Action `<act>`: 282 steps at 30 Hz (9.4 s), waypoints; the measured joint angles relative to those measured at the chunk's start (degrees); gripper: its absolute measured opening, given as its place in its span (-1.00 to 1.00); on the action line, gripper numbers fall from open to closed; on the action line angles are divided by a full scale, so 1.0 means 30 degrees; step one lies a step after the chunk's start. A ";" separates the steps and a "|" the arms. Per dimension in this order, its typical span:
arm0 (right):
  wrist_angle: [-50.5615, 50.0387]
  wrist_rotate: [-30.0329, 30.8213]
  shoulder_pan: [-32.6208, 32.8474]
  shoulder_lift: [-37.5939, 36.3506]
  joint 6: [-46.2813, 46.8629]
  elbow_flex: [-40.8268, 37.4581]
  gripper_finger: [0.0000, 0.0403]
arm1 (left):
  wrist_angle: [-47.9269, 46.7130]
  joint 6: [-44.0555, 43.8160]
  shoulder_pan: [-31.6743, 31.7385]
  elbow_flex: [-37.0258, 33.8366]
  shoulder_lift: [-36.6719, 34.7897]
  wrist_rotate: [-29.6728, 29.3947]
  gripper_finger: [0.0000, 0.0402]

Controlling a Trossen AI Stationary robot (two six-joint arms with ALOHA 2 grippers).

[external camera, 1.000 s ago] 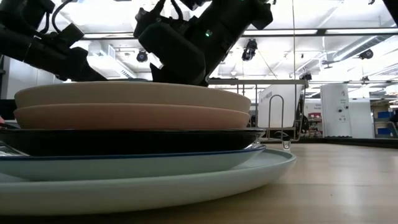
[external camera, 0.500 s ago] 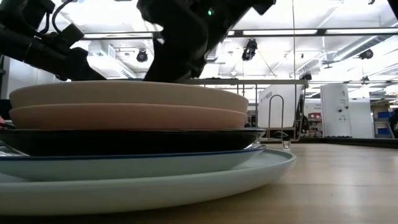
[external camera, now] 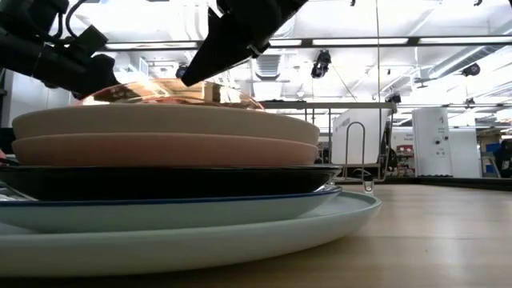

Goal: Sort dishes
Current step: Put the orange plate in the dishwasher rack, then put the white plate in the dishwasher rack

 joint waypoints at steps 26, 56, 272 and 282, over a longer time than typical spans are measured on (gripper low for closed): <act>0.0848 0.3649 0.0573 -0.5924 -0.7382 -0.0007 -1.00 | 0.0820 0.0903 -0.0007 0.0000 -0.0015 0.3115 -1.00; 0.1630 -1.0780 -1.1649 -0.8610 -2.7286 -0.0015 -1.00 | 0.3873 -0.1304 0.0000 0.0000 -0.0015 0.3130 -1.00; -0.4626 -1.0485 -1.0517 -0.8200 -0.3005 -0.0022 -0.84 | -0.3105 0.4787 -0.3221 0.9325 0.9785 1.1108 -1.00; -0.6870 -1.0477 -0.8936 -0.8361 -0.1570 -0.0136 -0.84 | -0.5413 0.1804 -0.7675 1.1322 1.2554 0.7425 -1.00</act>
